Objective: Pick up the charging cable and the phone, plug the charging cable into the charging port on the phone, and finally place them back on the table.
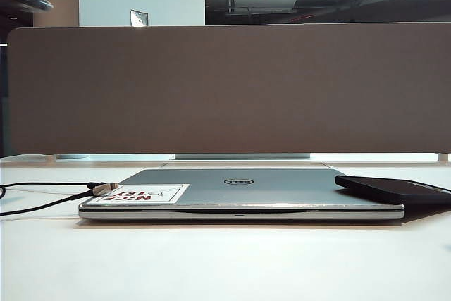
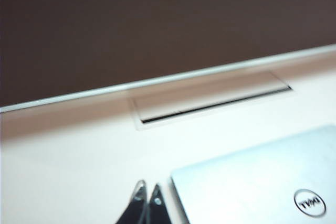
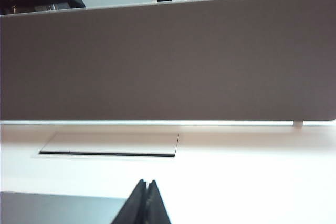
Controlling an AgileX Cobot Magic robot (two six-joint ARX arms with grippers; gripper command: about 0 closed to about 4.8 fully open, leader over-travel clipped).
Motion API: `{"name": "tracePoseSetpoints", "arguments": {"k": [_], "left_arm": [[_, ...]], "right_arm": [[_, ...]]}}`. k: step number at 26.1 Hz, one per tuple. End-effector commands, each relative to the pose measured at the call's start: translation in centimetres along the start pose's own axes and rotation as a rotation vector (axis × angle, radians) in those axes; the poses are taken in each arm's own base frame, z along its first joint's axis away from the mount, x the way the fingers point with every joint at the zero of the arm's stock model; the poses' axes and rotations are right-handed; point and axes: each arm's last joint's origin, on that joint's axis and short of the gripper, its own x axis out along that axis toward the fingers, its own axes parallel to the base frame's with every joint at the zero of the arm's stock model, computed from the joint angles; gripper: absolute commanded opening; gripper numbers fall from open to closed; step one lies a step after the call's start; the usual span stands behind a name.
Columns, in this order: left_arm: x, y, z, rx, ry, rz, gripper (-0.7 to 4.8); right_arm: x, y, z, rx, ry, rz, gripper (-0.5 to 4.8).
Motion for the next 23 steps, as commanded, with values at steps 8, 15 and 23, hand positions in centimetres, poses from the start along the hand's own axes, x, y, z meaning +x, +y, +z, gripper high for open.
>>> {"name": "tracePoseSetpoints", "arguments": {"k": [8, 15, 23], "left_arm": [[2.6, -1.0, -0.5, 0.193, 0.165, -0.087, -0.06], [2.8, -1.2, -1.2, 0.237, 0.225, -0.110, -0.06], [4.2, -1.2, -2.8, 0.267, 0.309, -0.132, -0.06]], "right_arm": [[0.1, 0.8, 1.7, -0.028, 0.025, 0.085, -0.05], [0.5, 3.2, 0.4, -0.036, 0.166, 0.294, -0.05], [-0.6, 5.4, -0.7, -0.138, 0.259, 0.516, -0.05]]}}
